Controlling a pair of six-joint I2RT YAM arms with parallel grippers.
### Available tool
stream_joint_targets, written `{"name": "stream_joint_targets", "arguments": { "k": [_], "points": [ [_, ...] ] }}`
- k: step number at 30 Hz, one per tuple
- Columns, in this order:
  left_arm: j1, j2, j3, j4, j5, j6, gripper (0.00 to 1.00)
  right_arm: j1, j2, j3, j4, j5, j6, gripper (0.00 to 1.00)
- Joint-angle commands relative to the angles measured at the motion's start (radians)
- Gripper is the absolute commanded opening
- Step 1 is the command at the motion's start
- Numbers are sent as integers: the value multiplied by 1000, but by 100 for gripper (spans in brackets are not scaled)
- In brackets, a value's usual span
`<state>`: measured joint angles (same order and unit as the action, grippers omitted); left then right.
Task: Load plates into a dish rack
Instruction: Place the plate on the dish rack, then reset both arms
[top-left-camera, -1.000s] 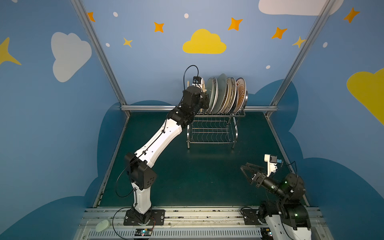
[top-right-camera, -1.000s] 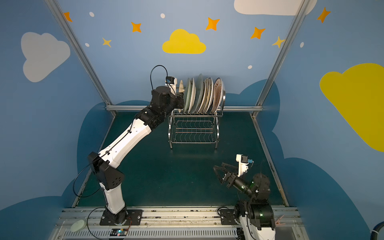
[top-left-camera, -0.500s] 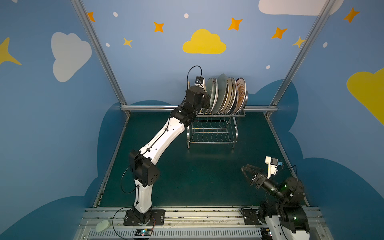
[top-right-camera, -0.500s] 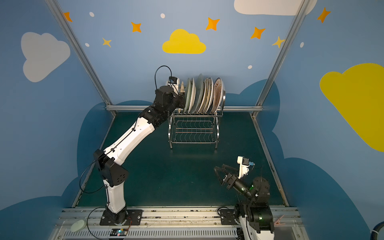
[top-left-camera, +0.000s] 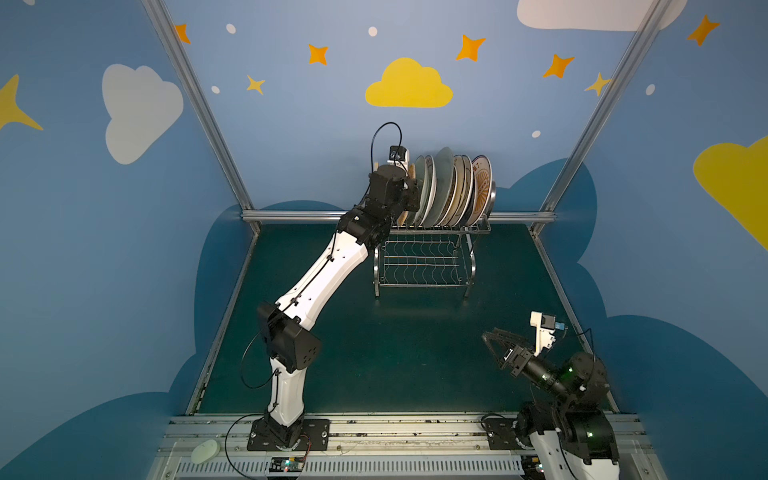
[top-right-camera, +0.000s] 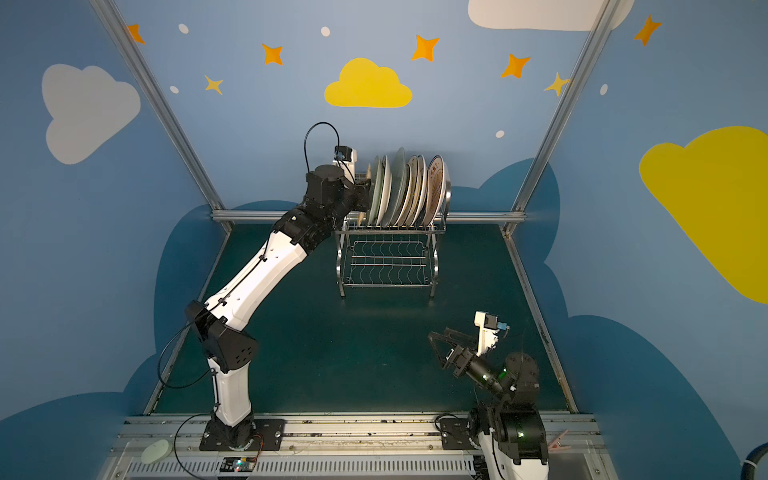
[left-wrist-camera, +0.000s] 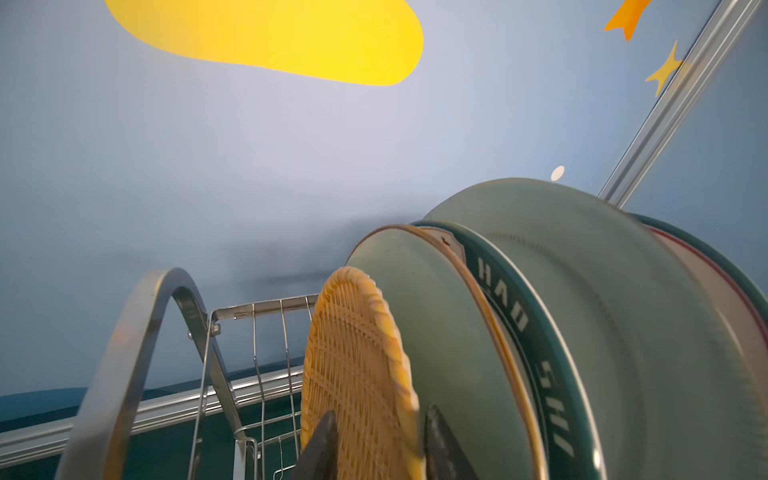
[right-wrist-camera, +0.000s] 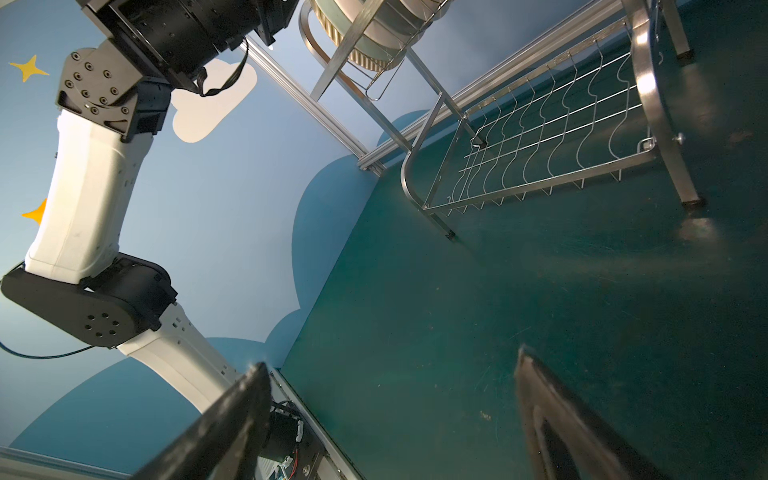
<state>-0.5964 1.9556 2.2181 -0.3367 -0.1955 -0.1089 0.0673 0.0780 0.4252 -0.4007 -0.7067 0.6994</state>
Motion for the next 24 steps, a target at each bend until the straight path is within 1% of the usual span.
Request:
{"name": "stream_joint_targets", "arguments": {
  "k": [1,5,8,9,11,12,13,14,16,19,21,23,24],
  "points": [
    [4,-58,40,-30,8,-26,35,3,20,45,28,6,-4,90],
    [11,-106,58,-59,26,-63,36,4,50,79,31,15,-19,90],
    [21,-167,41,-83,60,-113,38,4,95,118,26,34,-36,90],
    [24,-196,16,-85,76,-131,39,3,118,136,26,43,-45,90],
    [27,-281,-78,-63,109,-165,43,4,173,176,29,53,-68,90],
    [28,-338,-158,-35,130,-183,47,4,211,200,29,68,-83,91],
    [29,-401,-252,7,148,-199,54,4,251,230,13,104,-97,91],
    [29,-465,-349,51,159,-212,64,4,292,255,1,131,-113,92],
    [32,-611,-568,142,150,-239,100,4,384,315,-23,206,-169,91],
    [45,-815,-837,180,52,-282,100,2,476,359,-29,385,-242,91],
    [67,-947,-1029,213,-19,-314,100,0,502,350,7,524,-290,91],
    [94,-1054,-1200,234,-125,-331,100,-1,521,304,78,645,-346,92],
    [108,-1091,-1270,229,-205,-330,100,-5,531,267,134,689,-379,91]
  ]
}}
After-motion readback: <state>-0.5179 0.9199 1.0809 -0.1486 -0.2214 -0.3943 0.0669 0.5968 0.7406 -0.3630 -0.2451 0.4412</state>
